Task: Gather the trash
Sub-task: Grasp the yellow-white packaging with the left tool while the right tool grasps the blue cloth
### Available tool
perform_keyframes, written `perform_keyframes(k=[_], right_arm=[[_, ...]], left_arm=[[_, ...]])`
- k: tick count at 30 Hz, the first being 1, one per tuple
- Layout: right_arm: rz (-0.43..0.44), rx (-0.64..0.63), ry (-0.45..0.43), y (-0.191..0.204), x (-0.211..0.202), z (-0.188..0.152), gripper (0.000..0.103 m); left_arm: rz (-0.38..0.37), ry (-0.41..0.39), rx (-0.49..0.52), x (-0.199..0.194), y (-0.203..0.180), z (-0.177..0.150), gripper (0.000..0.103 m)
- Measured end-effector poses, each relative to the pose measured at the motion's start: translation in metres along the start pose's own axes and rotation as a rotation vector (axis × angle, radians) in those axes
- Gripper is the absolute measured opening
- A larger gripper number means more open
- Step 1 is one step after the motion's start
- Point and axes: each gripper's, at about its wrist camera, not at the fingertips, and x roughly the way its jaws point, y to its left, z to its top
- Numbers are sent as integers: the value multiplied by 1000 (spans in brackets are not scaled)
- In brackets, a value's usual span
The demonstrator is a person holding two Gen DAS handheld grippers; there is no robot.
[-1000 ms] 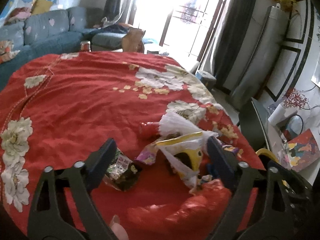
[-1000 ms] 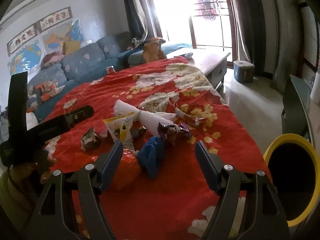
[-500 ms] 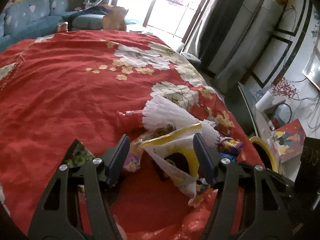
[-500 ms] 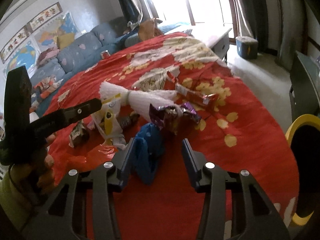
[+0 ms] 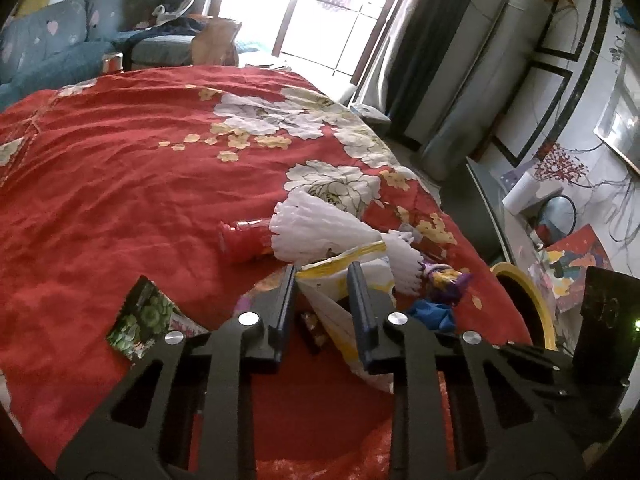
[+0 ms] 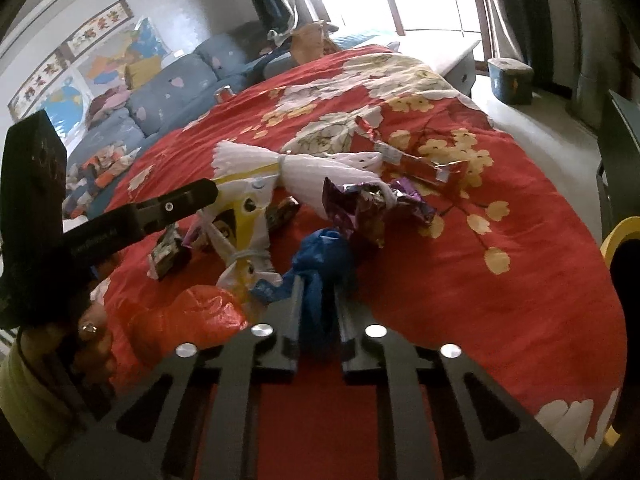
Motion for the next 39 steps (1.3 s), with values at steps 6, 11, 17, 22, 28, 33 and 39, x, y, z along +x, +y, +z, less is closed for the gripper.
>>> perform_keyframes(k=[6, 11, 17, 22, 28, 33, 39], right_arm=[[11, -5, -8, 2, -7, -3, 6], [23, -6, -33, 3, -16, -2, 5], [22, -18, -94, 3, -38, 1, 4], [35, -10, -135, 0, -58, 4, 3], [58, 5, -188, -3, -85, 6, 3], [52, 24, -241, -11, -107, 9, 3], [19, 56, -286, -24, -124, 11, 3]], left_arm=[[-20, -20, 28, -15, -9, -1, 12], [-32, -27, 47, -25, -16, -1, 7], [-43, -75, 63, -42, -29, 2, 5], [-60, -118, 79, -56, -42, 5, 5], [-85, -166, 104, -74, -59, 10, 5], [-103, -196, 118, -86, -73, 12, 5], [-117, -214, 131, -89, -87, 15, 5]])
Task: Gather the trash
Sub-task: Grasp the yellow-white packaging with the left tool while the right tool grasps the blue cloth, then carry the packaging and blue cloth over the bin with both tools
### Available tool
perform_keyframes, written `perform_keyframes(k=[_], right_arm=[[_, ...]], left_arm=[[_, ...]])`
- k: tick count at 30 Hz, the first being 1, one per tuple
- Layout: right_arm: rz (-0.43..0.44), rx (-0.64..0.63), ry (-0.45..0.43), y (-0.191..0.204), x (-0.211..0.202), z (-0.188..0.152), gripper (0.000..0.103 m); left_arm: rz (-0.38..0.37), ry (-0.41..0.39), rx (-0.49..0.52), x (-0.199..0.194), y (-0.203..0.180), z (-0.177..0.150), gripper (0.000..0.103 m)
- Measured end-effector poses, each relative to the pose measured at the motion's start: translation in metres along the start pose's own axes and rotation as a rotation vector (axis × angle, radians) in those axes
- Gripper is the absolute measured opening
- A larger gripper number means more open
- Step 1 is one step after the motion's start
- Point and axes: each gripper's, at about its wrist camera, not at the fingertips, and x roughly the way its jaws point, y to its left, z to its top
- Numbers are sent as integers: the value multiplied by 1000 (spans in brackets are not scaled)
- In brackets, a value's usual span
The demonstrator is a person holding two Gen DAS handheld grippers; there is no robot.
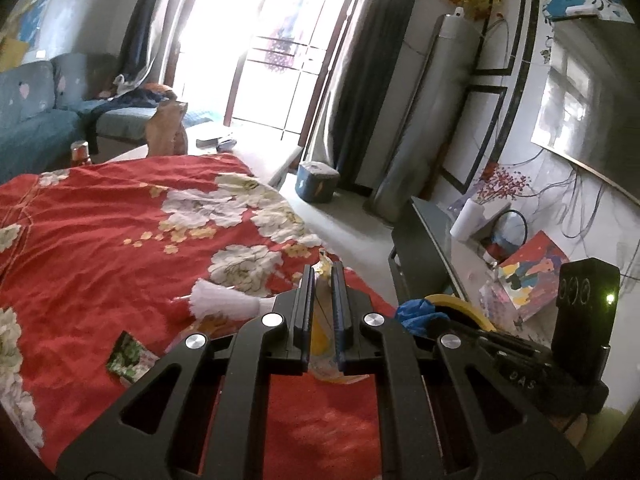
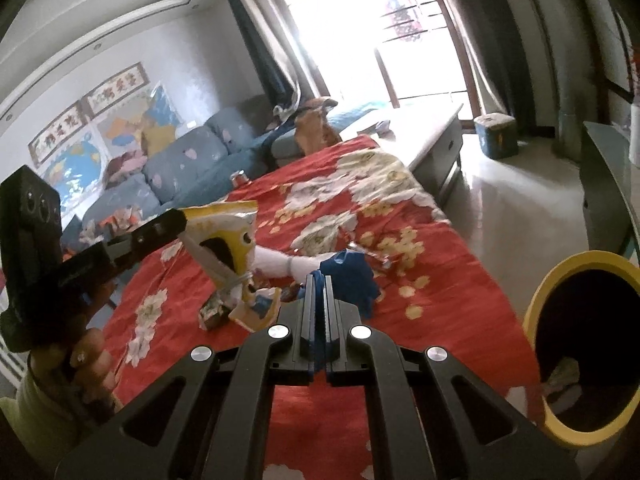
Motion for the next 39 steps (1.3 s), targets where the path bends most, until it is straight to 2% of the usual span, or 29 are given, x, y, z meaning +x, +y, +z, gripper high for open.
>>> perform_keyframes(k=[13, 39], right_arm=[[-71, 62, -68, -33, -29, 7, 3], [-286, 255, -155, -142, -84, -4, 3]], left_arm=[[-79, 22, 75, 18, -51, 1, 5], [-195, 134, 227, 73, -154, -28, 5]])
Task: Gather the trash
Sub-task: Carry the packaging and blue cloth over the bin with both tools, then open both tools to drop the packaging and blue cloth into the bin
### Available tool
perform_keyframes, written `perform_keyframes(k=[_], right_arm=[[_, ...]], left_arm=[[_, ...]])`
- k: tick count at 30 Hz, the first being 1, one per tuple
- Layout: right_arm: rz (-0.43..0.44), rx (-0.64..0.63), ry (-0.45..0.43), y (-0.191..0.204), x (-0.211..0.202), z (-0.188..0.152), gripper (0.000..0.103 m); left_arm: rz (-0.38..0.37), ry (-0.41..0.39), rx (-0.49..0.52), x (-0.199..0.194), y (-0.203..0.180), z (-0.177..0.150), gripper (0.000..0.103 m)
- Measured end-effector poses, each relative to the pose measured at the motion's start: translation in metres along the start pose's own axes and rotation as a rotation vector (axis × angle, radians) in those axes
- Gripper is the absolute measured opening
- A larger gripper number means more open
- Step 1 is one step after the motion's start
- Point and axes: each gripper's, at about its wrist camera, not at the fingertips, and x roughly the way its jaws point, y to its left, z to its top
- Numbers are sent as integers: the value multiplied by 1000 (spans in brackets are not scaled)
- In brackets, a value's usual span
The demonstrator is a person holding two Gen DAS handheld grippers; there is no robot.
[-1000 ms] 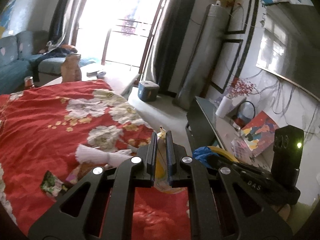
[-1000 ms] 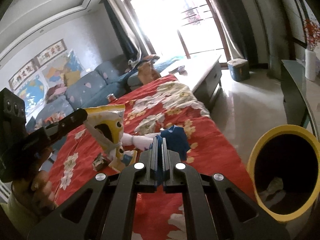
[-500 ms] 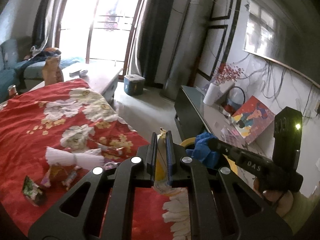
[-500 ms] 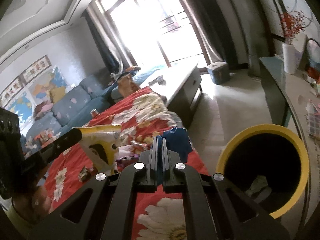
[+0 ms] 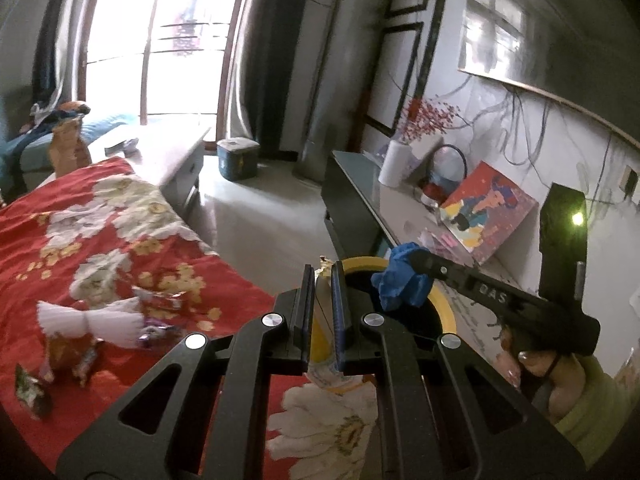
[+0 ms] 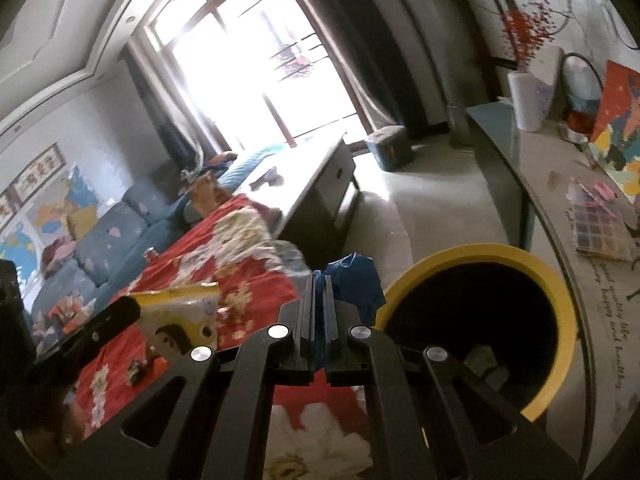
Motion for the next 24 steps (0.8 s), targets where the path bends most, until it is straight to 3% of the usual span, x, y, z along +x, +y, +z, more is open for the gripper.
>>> perform_keyframes(k=[13, 24], right_arm=[[-145, 76, 7, -70, 8, -5, 3], [-179, 140, 50, -110, 20, -15, 3]], left_arm=[[-105, 94, 11, 64, -40, -13, 5], [-96, 139, 16, 109, -56, -21, 5]])
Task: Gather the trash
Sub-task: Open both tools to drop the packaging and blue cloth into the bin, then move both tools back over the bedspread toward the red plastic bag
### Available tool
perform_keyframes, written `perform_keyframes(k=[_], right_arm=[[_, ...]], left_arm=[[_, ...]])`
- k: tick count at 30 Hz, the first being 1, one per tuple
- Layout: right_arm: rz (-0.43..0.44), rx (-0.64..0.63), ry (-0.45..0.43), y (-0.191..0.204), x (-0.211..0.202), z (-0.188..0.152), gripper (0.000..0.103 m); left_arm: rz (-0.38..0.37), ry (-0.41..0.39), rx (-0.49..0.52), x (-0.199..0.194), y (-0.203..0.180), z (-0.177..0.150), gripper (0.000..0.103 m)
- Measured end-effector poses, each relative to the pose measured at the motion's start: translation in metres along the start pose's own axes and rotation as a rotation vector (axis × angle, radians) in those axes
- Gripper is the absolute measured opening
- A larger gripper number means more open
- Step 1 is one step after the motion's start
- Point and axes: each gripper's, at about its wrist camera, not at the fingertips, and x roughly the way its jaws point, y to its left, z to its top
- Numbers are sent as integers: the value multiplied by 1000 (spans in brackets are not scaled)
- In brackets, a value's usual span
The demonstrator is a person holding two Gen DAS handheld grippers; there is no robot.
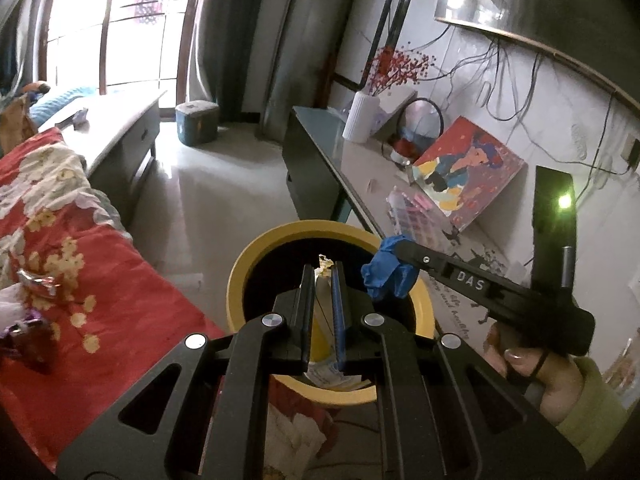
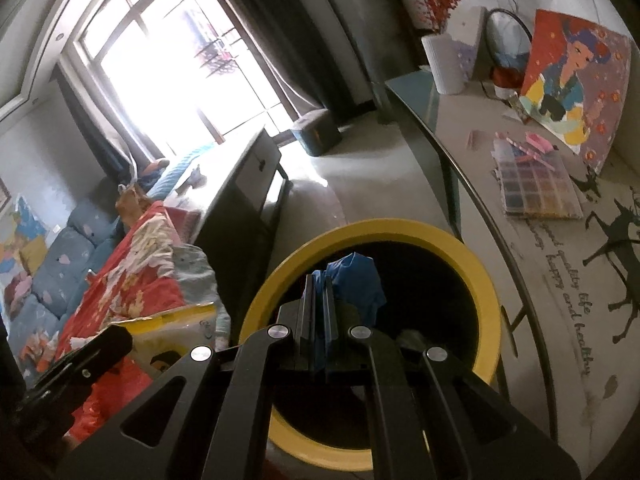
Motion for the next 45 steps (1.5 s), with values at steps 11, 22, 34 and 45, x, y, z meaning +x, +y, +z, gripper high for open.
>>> perform_keyframes(k=[11, 22, 34, 45], right_arm=[[-5, 51, 33, -18, 10, -1, 4], [-30, 52, 17, -16, 2, 2, 42], [-23, -2, -15, 11, -12, 2, 61], [42, -104, -45, 64, -29, -4, 67]], left_arm=[[13, 43, -42, 36, 6, 1, 5], [46, 15, -95, 12, 16, 3, 64], [128, -57, -158, -38, 37, 2, 92], [225, -155, -179, -96, 62, -5, 92]])
